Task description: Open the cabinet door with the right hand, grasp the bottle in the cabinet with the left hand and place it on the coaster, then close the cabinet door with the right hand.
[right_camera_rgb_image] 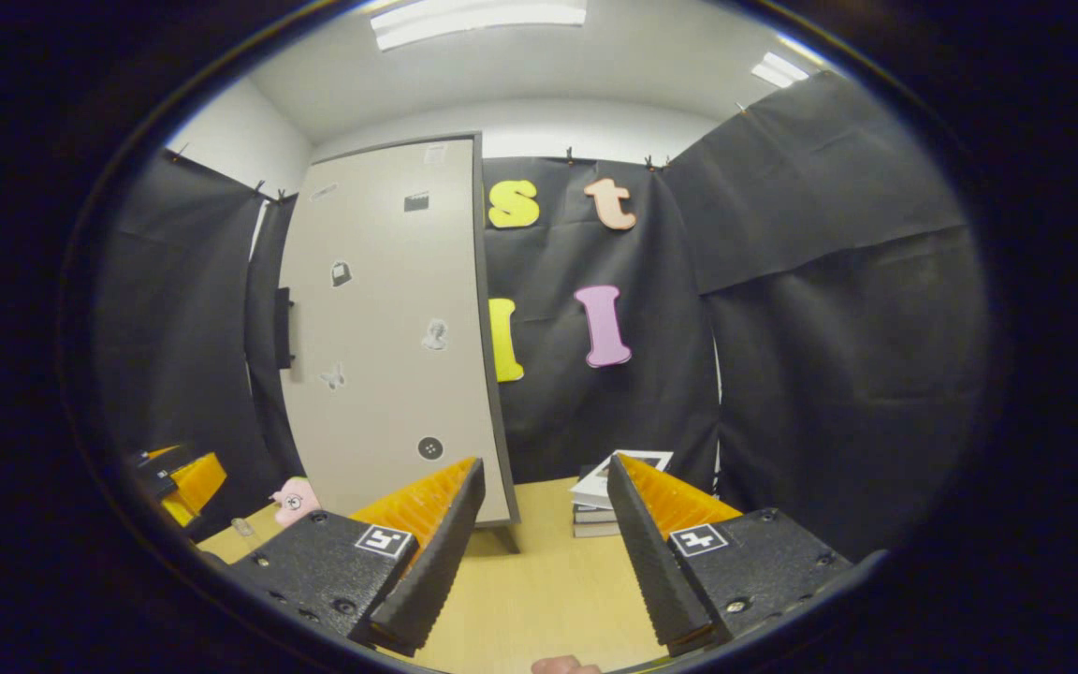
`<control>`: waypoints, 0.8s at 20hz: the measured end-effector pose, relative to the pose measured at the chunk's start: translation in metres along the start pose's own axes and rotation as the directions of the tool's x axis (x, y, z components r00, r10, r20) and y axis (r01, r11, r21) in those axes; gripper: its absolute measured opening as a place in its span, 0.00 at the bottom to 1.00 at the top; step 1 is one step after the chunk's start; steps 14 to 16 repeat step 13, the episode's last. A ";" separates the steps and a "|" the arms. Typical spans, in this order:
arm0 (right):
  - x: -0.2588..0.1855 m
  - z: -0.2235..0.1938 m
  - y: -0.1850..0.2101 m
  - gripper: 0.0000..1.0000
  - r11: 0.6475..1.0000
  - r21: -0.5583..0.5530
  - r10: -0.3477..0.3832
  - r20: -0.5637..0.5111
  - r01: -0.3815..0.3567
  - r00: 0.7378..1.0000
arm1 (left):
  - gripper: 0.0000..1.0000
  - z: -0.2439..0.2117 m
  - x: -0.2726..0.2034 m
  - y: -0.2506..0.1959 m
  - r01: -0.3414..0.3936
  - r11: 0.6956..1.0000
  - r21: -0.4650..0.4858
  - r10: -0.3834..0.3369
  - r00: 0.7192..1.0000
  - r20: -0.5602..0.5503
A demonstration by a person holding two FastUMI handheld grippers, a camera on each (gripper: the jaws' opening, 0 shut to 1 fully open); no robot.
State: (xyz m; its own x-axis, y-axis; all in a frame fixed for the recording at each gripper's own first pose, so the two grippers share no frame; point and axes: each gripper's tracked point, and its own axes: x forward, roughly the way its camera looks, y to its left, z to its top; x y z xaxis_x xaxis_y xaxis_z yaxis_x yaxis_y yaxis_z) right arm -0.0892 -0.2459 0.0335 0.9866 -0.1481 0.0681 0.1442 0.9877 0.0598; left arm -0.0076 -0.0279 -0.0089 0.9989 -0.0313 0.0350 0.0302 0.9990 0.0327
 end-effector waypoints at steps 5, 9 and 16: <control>0.000 0.000 0.001 0.86 1.000 -0.006 -0.001 0.007 0.001 1.000 | 0.95 -0.004 -0.001 0.000 0.004 1.000 0.000 -0.004 1.000 -0.011; -0.001 0.001 0.001 0.86 1.000 0.002 -0.002 0.011 0.002 1.000 | 0.95 -0.002 -0.001 0.002 0.002 1.000 0.000 -0.002 1.000 -0.007; 0.000 0.000 0.003 0.86 1.000 0.001 0.005 0.015 -0.005 1.000 | 0.95 -0.003 -0.003 0.004 0.002 1.000 -0.007 -0.002 1.000 -0.009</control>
